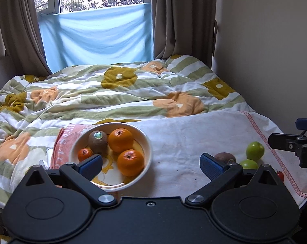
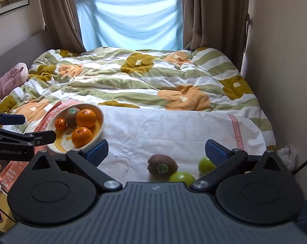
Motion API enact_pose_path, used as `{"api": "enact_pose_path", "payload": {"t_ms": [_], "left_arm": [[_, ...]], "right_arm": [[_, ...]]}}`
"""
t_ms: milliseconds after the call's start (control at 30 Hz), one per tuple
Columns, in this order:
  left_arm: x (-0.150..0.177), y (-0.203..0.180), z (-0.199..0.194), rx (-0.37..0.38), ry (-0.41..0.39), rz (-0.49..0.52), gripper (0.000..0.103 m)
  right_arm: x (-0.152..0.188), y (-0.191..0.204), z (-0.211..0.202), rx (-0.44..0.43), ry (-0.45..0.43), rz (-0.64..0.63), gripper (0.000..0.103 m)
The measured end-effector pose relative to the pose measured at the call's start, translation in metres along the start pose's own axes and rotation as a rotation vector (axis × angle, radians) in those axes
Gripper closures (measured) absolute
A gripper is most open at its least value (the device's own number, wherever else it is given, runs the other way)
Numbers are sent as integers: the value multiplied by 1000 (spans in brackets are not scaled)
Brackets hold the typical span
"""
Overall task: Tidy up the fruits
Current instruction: 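Withdraw both open tools from the bowl toward the green apples and kiwi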
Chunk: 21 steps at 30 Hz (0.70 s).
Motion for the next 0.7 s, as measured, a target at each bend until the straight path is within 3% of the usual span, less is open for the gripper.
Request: {"api": "enact_pose_path", "payload": {"t_ms": [367, 700], "left_arm": [[21, -112, 6, 38, 13, 44, 0], [39, -178, 56, 85, 42, 96, 2]], "right_arm": [[27, -87, -6, -9, 32, -40, 0], [48, -134, 32, -2, 60, -14, 0]]}}
Point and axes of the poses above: each gripper's, at about its wrist camera, not at the fingertips, and z roughly the way its jaws point, y to its left, x to its underside, the point moved 2 cm from there along z, roughly the way its jaws point, and after that the axes turned 1 degree about -z, right-handed, at the moved point
